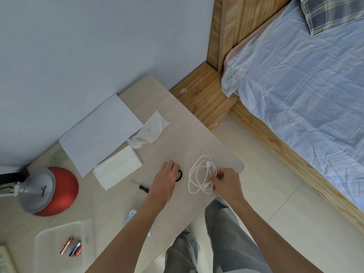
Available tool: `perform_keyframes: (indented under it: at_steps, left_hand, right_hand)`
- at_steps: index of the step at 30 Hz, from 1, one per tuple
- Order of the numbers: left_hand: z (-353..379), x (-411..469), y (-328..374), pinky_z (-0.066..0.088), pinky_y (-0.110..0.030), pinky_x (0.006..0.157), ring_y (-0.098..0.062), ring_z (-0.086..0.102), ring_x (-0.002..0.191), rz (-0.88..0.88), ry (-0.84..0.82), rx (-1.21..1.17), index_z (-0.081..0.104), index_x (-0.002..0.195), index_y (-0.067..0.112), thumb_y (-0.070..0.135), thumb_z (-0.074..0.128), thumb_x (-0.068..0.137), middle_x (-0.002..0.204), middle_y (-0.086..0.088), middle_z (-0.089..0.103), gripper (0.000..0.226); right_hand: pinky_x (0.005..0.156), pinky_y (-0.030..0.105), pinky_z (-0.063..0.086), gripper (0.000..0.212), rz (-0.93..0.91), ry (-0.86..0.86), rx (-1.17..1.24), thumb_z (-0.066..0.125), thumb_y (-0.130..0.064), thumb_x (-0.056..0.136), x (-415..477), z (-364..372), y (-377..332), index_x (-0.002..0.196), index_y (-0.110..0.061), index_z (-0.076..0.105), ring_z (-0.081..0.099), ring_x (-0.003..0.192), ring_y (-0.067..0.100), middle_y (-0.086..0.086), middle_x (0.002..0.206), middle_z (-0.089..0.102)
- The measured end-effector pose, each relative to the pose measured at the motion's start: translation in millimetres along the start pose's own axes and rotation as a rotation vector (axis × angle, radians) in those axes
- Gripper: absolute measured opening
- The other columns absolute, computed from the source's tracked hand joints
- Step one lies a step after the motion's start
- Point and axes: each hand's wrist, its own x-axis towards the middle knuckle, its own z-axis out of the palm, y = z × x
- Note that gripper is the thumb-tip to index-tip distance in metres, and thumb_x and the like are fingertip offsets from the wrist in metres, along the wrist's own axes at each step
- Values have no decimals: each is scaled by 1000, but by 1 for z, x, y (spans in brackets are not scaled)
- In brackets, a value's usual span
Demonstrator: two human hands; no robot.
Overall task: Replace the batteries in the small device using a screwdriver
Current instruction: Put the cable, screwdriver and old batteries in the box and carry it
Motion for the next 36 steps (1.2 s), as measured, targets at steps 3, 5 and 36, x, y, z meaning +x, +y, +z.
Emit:
perform_keyframes:
  at_steps: [3,5,36]
  left_hand:
    - [-12,-7,-3,55,-39,70,-20,49,100,-49,42,-8,60,112,14,-26,67,73,113,1,51,57]
    - [-27,-19,-6,53,-36,73,-18,47,99,-58,84,-9,59,114,15,-24,67,75,113,3,50,56]
    - [-125,-342,-112,57,-42,73,-22,59,88,-863,563,-21,65,106,15,-16,64,89,105,0,56,35]
  right_hand:
    - [61,21,58,19,-14,0,-10,74,-19,95,-2,-3,-12,78,-10,77,67,60,9,-1,71,74]
    - [59,17,54,20,-42,-1,-16,74,-19,96,-6,-3,-25,79,-9,77,66,58,8,-1,70,73]
    - [60,43,61,25,-557,-432,-154,68,-10,88,-161,130,-210,68,3,65,72,54,24,12,57,70]
